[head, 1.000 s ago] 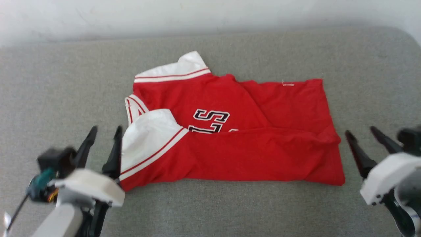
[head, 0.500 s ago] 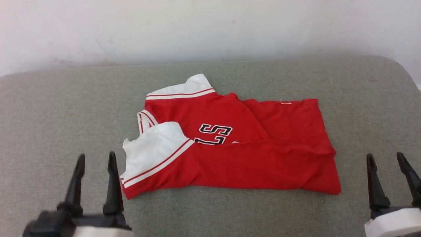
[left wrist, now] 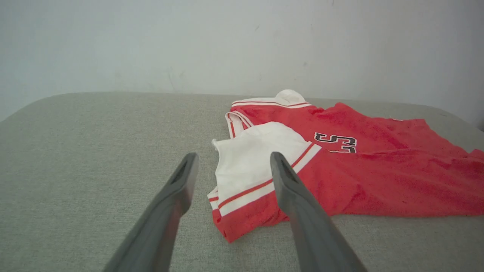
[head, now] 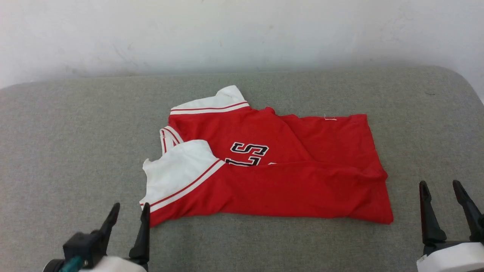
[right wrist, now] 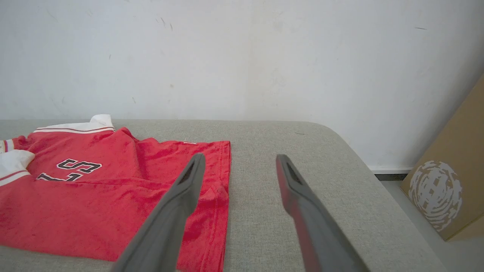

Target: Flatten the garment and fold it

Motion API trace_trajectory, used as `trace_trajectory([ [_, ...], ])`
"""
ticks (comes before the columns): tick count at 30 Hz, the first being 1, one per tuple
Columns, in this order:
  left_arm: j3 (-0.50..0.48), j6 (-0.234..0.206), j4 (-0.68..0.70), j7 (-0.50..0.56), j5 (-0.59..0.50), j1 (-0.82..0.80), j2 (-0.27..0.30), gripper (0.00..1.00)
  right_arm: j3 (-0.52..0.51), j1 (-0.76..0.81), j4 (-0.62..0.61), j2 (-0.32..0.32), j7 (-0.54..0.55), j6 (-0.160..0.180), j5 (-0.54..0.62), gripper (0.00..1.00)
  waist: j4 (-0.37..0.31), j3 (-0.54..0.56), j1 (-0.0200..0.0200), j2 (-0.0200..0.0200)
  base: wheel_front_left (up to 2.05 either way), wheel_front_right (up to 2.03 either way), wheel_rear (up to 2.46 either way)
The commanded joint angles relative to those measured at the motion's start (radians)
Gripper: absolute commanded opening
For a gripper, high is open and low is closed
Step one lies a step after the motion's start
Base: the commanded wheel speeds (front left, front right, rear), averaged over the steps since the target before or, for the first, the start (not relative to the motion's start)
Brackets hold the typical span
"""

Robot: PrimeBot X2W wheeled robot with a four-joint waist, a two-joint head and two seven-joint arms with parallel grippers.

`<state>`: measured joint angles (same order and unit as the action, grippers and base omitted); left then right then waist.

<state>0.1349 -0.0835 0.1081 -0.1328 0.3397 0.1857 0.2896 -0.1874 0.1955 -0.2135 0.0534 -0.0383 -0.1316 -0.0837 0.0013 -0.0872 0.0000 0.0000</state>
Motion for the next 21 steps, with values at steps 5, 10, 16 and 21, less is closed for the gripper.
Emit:
trace_trajectory([
  [5, -0.001, 0.041, -0.068, 0.224, 0.120, -0.096, 0.028, 1.00, 0.014, -0.011, 0.003, -0.003, 0.008, 0.001, -0.011, 1.00, -0.018, -0.030, 0.0000, 0.0000, 0.00, 0.00, 0.00],
  [10, -0.009, 0.035, -0.108, 0.345, 0.168, -0.151, 0.042, 1.00, 0.021, -0.020, 0.009, -0.003, 0.011, 0.001, -0.016, 1.00, -0.037, -0.060, 0.0000, 0.0000, 0.00, 0.00, 0.00],
  [16, -0.008, -0.007, -0.182, 0.532, 0.225, -0.205, 0.048, 1.00, 0.015, -0.032, 0.014, -0.003, 0.007, 0.001, -0.020, 1.00, -0.056, -0.099, 0.0000, 0.0000, 0.00, 0.00, 0.00],
  [21, -0.007, -0.069, -0.212, 0.653, 0.235, -0.227, 0.055, 1.00, 0.020, -0.045, 0.018, -0.003, 0.002, 0.001, -0.021, 1.00, -0.067, -0.117, 0.0000, 0.0000, 0.00, 0.00, 0.00],
])
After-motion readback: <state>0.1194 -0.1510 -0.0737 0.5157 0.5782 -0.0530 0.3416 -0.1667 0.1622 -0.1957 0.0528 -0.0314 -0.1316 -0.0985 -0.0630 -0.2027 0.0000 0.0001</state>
